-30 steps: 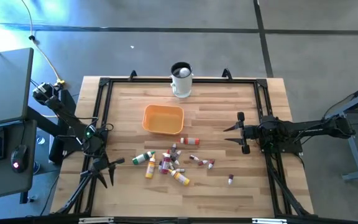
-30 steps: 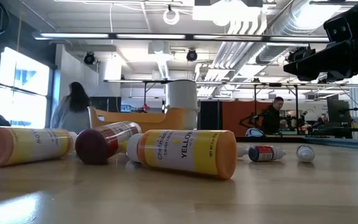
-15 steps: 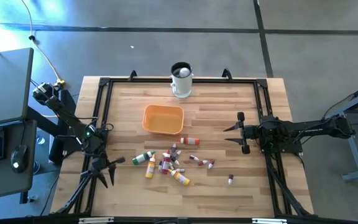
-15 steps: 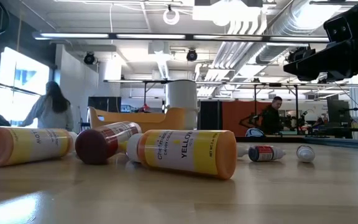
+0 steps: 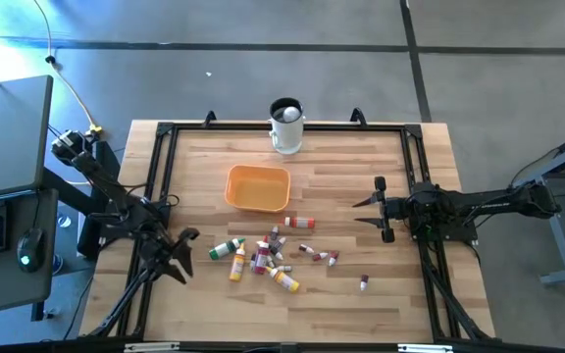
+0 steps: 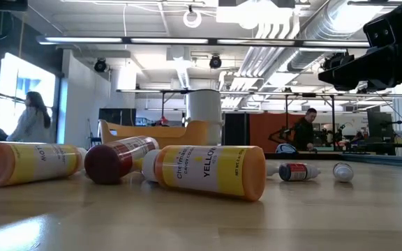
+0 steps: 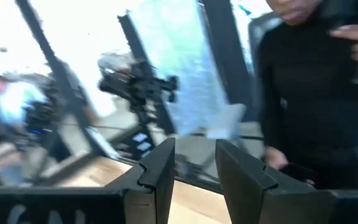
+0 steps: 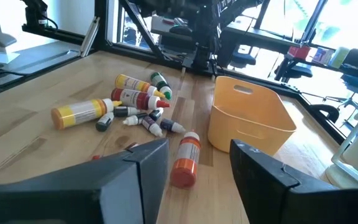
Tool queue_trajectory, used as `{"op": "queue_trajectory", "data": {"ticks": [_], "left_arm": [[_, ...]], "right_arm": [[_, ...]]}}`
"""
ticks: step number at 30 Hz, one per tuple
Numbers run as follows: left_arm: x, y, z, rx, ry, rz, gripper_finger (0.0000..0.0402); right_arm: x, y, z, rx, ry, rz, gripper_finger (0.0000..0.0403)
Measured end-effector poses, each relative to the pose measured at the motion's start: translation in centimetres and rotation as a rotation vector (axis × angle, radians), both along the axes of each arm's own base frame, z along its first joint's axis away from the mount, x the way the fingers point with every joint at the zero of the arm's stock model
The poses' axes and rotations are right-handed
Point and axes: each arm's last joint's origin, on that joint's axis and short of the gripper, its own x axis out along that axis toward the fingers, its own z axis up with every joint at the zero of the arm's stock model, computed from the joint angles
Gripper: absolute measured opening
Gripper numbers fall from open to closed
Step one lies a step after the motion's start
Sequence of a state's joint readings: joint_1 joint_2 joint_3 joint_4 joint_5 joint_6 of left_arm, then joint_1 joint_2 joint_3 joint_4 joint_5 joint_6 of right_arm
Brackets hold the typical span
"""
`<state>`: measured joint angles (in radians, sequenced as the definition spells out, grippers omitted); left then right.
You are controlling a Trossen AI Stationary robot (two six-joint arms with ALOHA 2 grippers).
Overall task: Pick & Place food coloring
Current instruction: Put the large green food coloring bottle into the yellow bin
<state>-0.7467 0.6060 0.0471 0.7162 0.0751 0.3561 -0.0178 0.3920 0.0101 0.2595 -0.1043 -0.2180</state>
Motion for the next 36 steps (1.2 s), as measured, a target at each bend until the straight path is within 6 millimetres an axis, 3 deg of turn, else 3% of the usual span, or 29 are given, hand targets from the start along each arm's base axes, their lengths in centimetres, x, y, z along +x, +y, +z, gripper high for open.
{"op": "queue_trajectory", "data": {"ticks": [5, 13, 16, 23, 36], "left_arm": [[0.3, 0.5, 0.8, -0.017, -0.092, 0.216, 0.0115], [0.4, 2.9, 2.1, -0.109, -0.089, 0.964, 0.0115], [0.5, 3.1, 1.7, -0.078, -0.04, 1.065, 0.0115], [0.8, 2.2, 0.8, 0.015, -0.052, 0.82, 0.0115], [0.4, 0.5, 0.4, -0.173, 0.093, 0.191, 0.0115]], "right_arm": [[0.0, 0.0, 0.0, 0.0, 0.001, 0.0, 0.0165], [0.0, 0.0, 0.0, 0.0, 0.0, 0.0, 0.0165], [0.0, 0.0, 0.0, 0.0, 0.0, 0.0, 0.0165], [0.0, 0.0, 0.0, 0.0, 0.0, 0.0, 0.0165], [0.0, 0.0, 0.0, 0.0, 0.0, 0.0, 0.0165]]}}
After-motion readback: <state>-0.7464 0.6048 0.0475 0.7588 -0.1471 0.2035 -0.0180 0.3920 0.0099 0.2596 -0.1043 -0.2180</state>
